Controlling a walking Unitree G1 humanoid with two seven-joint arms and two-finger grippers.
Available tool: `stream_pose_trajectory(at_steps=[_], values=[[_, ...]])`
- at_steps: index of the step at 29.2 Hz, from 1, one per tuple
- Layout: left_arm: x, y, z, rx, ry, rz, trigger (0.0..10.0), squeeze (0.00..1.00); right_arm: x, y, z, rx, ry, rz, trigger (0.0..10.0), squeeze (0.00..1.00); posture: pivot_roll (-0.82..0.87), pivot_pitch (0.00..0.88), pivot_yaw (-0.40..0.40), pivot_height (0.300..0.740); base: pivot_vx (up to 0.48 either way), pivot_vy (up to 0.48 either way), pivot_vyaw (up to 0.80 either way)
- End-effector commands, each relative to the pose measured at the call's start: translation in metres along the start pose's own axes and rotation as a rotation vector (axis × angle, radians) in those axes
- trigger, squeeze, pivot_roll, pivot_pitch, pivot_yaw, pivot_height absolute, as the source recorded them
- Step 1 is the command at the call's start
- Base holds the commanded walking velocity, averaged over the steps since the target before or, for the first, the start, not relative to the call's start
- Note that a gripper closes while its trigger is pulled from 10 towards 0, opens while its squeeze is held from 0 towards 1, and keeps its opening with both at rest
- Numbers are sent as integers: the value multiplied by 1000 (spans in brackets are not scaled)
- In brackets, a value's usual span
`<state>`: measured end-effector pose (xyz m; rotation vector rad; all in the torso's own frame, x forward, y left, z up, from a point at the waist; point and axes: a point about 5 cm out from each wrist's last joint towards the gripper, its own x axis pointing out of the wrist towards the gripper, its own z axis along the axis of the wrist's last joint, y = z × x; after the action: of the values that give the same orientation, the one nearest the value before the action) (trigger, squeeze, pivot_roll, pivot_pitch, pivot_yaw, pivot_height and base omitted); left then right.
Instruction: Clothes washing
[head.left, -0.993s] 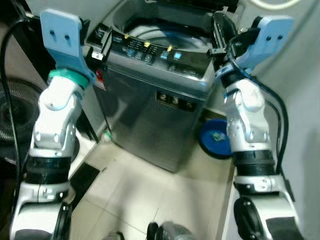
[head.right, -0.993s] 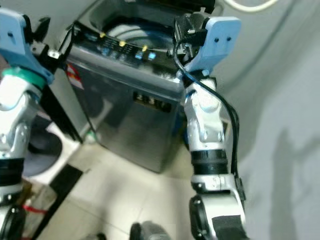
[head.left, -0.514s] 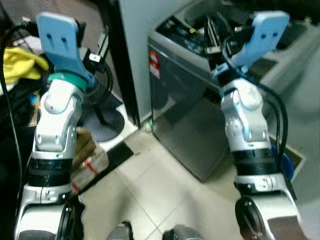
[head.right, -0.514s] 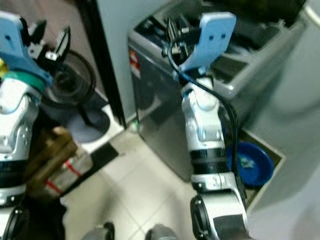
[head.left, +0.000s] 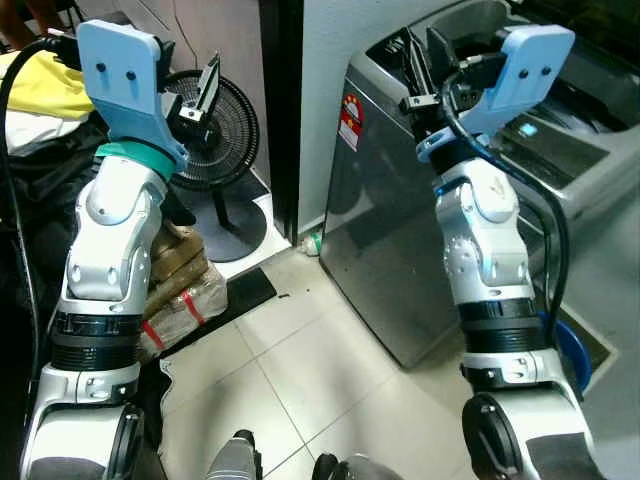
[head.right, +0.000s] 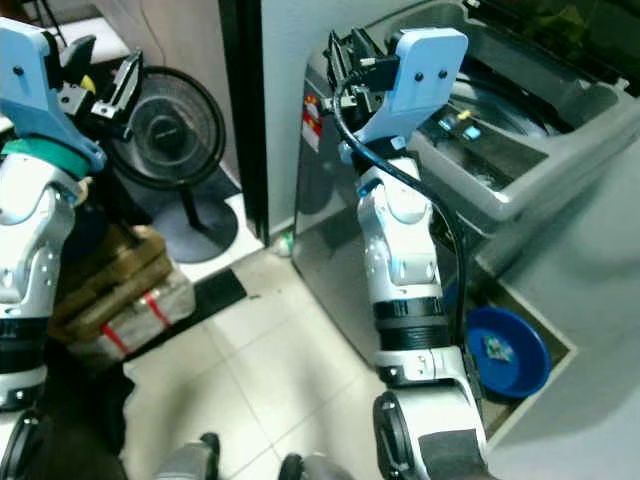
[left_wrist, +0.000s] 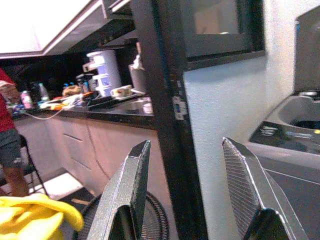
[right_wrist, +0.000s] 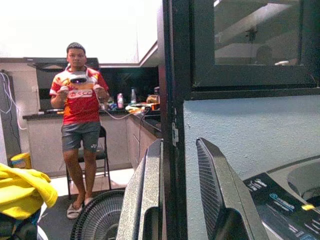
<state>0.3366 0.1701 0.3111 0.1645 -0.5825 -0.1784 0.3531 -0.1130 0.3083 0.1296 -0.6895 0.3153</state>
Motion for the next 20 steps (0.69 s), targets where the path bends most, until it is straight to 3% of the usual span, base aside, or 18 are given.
stream_pose_trajectory(at_steps=[1,7,12,20], values=[[0,1,1,15,-6,4,10000,0,0,3,1,-13,-1,17,10000,0,57,67,12,740,469,0,788],[0,2,1,14,-4,7,10000,0,0,2,2,-12,-5,14,10000,0,57,67,12,740,467,0,579],[0,2,1,16,-4,10,10000,0,0,2,2,-13,-8,17,10000,0,55,73,12,740,462,0,0],[0,2,1,17,-3,13,10000,0,0,0,2,-24,-4,10,10000,0,55,73,12,740,446,0,788]])
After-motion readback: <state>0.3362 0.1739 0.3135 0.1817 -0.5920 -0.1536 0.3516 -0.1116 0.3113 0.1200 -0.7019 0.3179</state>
